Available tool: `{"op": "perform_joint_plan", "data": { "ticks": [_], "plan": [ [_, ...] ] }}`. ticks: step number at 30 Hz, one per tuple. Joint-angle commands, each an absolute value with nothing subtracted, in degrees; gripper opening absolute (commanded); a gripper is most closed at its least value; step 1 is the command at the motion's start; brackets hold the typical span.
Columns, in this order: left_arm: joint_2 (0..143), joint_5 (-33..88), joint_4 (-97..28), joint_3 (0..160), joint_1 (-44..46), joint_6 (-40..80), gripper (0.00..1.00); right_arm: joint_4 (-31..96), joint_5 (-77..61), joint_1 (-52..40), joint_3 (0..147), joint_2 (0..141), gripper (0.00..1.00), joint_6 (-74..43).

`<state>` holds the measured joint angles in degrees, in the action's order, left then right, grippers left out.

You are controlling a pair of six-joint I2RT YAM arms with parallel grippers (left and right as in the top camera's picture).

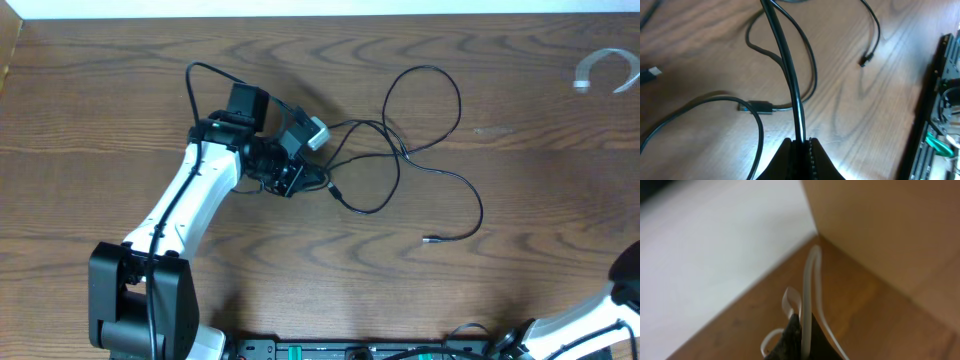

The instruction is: Untangle cables

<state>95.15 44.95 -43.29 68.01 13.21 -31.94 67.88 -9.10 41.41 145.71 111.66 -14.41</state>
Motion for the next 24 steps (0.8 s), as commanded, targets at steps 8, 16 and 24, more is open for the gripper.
{"op": "perform_joint_plan", "data": {
  "ticks": [8, 16, 24],
  "plan": [
    [94.7, 46.3, -44.1, 67.7, 17.1, -31.8, 0.08, 66.8, -15.5, 55.6, 131.4, 116.6, 0.13, -20.1],
    [94.7, 46.3, -44.1, 67.7, 18.0, -31.8, 0.07, 68.5, -20.6, 55.0, 130.0, 120.3, 0.99, -18.2],
    [94.7, 46.3, -44.1, 67.7, 18.0, -31.8, 0.36, 68.5, -39.5, 48.4, 130.0, 120.3, 0.99, -11.6]
  ]
}}
